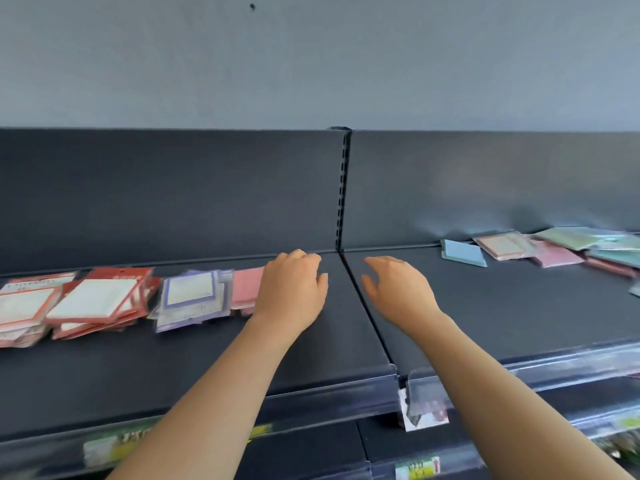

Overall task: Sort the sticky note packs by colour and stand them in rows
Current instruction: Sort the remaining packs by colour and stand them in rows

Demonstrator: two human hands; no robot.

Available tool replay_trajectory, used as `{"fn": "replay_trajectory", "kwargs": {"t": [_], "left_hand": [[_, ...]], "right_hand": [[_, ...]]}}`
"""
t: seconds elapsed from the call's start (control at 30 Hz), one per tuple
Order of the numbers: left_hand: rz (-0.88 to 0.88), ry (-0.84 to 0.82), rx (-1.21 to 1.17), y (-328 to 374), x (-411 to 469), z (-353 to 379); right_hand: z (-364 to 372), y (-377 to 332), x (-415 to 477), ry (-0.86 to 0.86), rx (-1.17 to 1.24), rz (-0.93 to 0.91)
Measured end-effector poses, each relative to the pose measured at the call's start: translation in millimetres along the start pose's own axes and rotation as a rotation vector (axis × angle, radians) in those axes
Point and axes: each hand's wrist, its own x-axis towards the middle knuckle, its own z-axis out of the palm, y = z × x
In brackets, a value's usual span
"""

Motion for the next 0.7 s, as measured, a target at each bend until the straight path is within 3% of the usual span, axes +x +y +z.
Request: {"fn": "replay_trajectory", "kwargs": {"t": [0.37, 0.7], "left_hand": [[0.017, -0.157, -0.028, 156.7, 34.5, 101.2], [0.105, -0.176, 0.033, 221.3, 75.4, 152.1]], "right_hand": [[-21.6, 196.6, -15.4, -0.103, -0.087, 0.128], [-12.1, 280.7, -9.3, -0.067, -0.195, 0.106]]}}
